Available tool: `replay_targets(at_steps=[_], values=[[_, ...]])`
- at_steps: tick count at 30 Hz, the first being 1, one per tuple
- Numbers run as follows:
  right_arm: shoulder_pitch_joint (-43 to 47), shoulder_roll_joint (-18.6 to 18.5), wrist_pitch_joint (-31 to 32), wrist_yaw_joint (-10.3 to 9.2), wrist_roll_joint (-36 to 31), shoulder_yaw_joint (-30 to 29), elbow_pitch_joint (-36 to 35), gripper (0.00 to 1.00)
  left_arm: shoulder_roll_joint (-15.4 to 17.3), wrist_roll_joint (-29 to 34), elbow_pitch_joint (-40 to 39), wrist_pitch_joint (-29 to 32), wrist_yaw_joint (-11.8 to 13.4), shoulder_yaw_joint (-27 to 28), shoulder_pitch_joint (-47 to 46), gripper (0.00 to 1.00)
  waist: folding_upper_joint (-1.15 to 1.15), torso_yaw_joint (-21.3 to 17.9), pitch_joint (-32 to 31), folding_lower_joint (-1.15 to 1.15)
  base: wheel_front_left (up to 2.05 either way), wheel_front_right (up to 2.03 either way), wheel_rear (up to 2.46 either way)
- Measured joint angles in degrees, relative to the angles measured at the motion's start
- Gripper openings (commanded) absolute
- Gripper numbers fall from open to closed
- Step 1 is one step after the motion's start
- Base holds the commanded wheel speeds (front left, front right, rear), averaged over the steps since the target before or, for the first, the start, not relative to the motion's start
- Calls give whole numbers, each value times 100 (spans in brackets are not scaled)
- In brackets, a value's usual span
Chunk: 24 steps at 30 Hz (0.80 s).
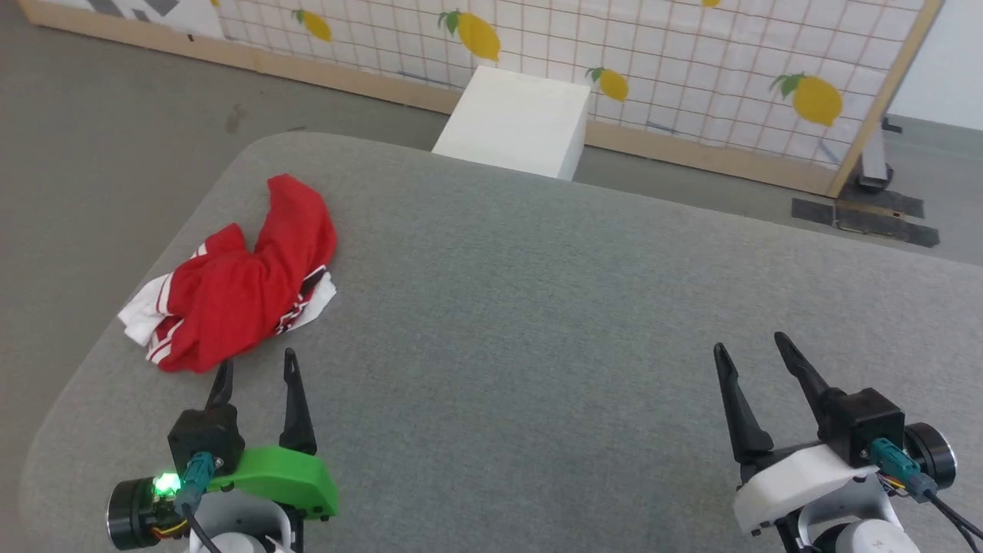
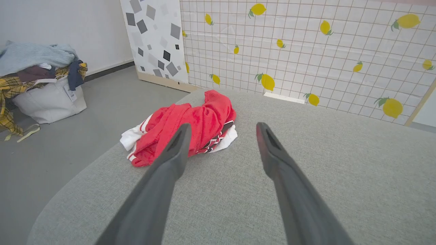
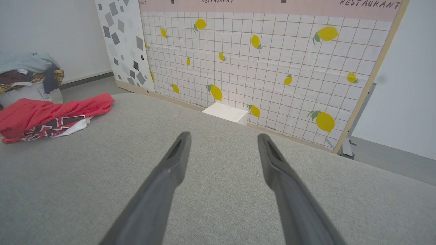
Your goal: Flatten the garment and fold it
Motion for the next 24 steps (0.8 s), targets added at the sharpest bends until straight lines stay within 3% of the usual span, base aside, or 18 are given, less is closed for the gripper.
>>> replay_targets(at_steps=[24], values=[[-115, 1, -186, 0, 1, 85, 129, 100, 5, -212, 136, -293, 282, 2, 17, 100, 0, 708, 54, 0, 0, 0, 0]])
